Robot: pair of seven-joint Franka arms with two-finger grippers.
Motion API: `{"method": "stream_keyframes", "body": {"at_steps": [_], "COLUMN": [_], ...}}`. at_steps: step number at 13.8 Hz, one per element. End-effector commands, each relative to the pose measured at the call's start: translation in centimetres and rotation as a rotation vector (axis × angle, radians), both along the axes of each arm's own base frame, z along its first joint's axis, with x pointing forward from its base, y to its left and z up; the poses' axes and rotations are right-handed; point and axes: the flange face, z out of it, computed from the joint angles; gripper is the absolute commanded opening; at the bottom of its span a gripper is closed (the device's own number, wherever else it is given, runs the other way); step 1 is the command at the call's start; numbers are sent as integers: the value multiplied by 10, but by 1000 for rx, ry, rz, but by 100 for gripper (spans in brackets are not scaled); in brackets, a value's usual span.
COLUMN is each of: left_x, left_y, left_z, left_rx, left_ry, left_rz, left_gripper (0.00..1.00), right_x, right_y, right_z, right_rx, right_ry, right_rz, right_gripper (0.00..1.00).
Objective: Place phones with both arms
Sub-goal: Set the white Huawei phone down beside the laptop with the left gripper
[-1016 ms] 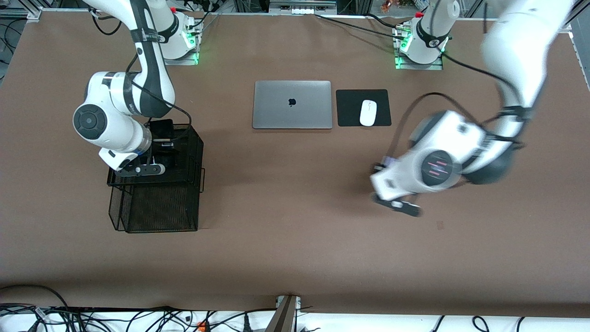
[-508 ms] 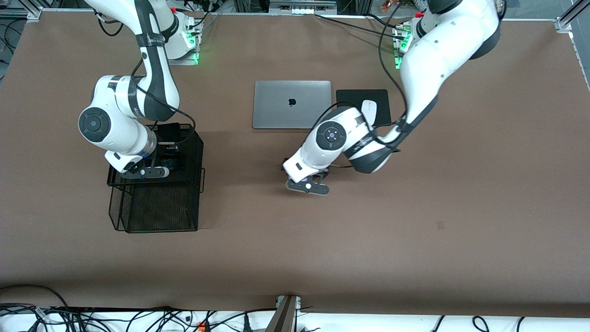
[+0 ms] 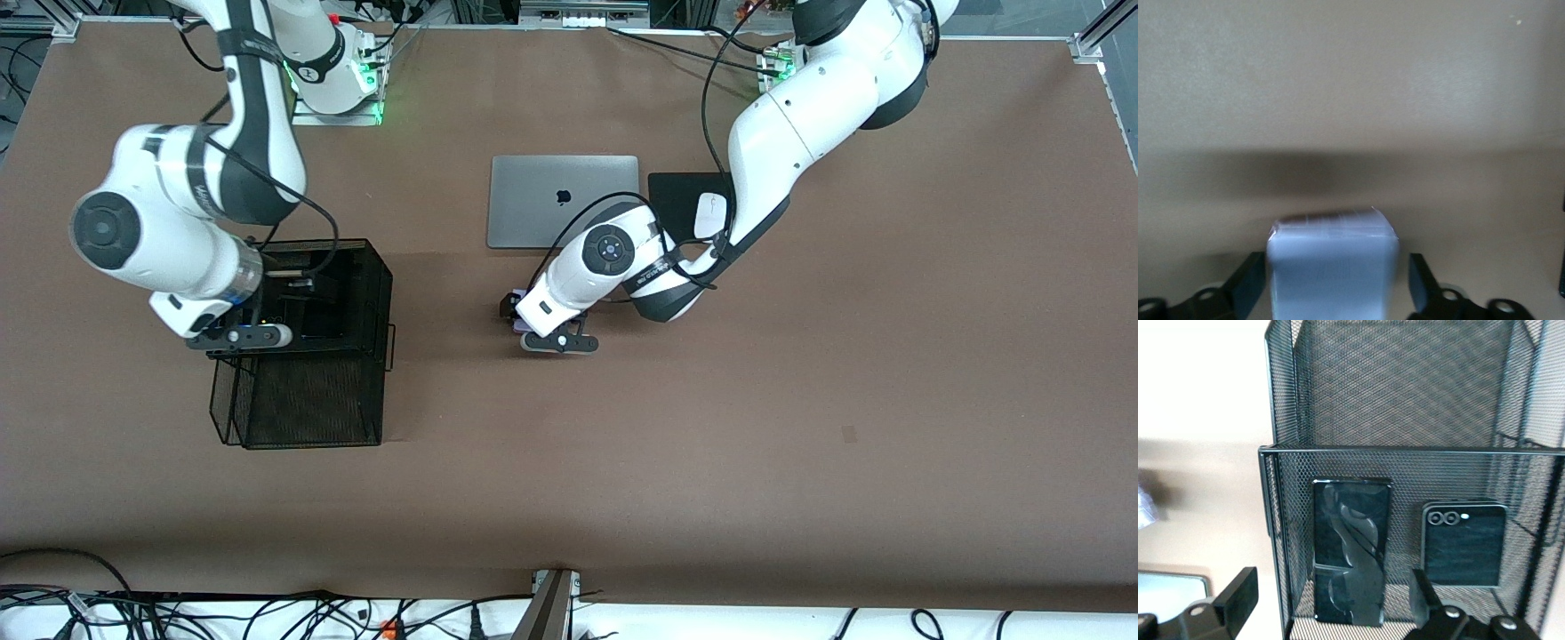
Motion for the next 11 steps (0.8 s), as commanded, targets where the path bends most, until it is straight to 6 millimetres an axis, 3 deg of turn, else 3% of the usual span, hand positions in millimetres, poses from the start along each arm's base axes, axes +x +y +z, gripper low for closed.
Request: {"method": "stream_keyframes", "body": {"at_steps": [1, 3, 6, 9, 11], "left_x": [8, 18, 34, 65, 85], "left_y": [12, 32, 89, 181, 259], "left_z": [18, 54, 123, 180, 222], "left_rx": [5, 98, 321, 439, 478], "left_ry": [-7, 8, 46, 72, 74], "left_rz": [21, 16, 9, -89, -175], "left_gripper": [100, 100, 100, 100, 100], "right_x": [5, 6, 8, 2, -6], "right_y": [-10, -11, 3, 79, 137], "right_z": [36, 45, 40, 27, 11], "right_rx": [14, 0, -14, -42, -55], "right_ry": [12, 8, -2, -45, -69], "right_rz": [23, 28, 18, -6, 2], "right_gripper": [100, 100, 100, 100, 100]}}
